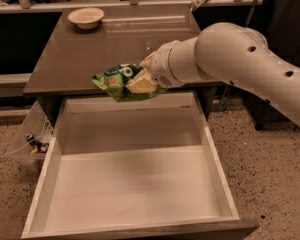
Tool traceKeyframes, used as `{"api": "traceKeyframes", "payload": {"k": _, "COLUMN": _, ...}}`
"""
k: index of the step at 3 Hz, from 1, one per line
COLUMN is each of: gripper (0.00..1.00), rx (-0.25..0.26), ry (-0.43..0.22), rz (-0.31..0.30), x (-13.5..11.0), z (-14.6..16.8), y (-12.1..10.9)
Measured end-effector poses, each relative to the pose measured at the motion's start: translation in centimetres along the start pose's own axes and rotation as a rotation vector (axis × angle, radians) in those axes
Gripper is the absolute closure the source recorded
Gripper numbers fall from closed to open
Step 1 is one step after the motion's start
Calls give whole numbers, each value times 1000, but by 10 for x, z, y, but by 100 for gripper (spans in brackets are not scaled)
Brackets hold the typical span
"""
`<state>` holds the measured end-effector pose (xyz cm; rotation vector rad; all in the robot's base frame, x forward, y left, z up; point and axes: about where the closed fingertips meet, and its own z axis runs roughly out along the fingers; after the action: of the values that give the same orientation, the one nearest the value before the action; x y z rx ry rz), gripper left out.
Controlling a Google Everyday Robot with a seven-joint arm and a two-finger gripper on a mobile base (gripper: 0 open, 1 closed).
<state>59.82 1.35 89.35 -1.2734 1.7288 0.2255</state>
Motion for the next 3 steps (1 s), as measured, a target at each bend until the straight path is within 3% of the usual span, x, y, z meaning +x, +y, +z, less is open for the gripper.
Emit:
{"api": "traceKeyframes", "payload": {"k": 2, "gripper": 100, "rx": 40, "ry": 3, "rz": -46, "x": -15, "z": 5, "y": -23}}
{"api": "traceKeyframes", "payload": {"k": 3, "gripper": 100, "rx": 20, "ry": 32, "rz": -45, "x": -11, "z": 34, "y": -30}}
